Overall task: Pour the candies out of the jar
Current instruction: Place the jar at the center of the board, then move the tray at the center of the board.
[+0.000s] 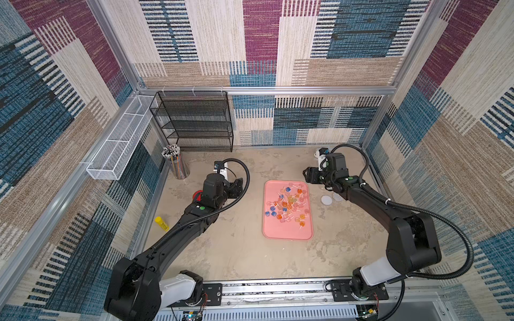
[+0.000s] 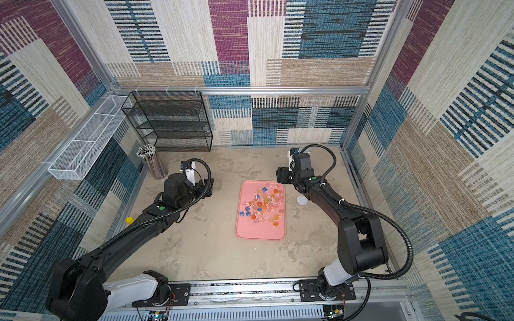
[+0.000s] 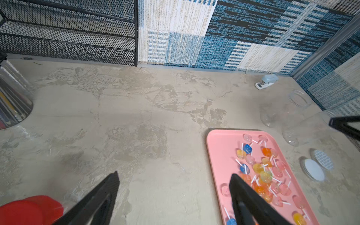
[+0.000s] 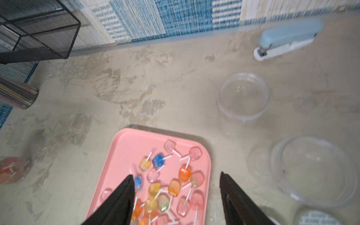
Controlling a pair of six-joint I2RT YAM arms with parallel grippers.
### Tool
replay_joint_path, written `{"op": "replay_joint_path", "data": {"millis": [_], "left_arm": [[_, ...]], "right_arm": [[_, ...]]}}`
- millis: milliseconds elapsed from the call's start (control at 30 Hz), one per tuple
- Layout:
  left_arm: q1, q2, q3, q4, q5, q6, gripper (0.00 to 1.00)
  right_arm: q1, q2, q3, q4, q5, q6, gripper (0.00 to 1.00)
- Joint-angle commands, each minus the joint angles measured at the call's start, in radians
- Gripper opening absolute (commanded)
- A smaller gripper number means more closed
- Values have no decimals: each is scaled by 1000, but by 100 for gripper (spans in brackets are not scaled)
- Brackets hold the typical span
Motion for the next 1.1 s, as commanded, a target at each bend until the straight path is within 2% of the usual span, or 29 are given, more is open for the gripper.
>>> {"op": "replay_joint_path", "data": {"millis": [0, 200, 333, 600, 933, 1067], "left_arm": [[2, 4, -8, 61, -18, -6, 91], [3, 29, 6, 77, 20, -17, 91], [3, 20, 2, 71, 30, -16, 91], [4, 1, -13, 68, 22, -17, 91], [5, -16, -20, 58, -11, -11, 91], [4, -25, -24, 52, -25, -11, 91]], "right_arm": [[6, -49, -89, -33, -87, 76, 59], [8, -60, -238, -14, -92, 96, 44], [9, -49, -276, -5, -37, 91, 39], [9, 25, -272, 42, 8, 83, 30], [10, 76, -273, 93, -41, 104, 18], [10, 88, -267, 116, -54, 114, 9]]}}
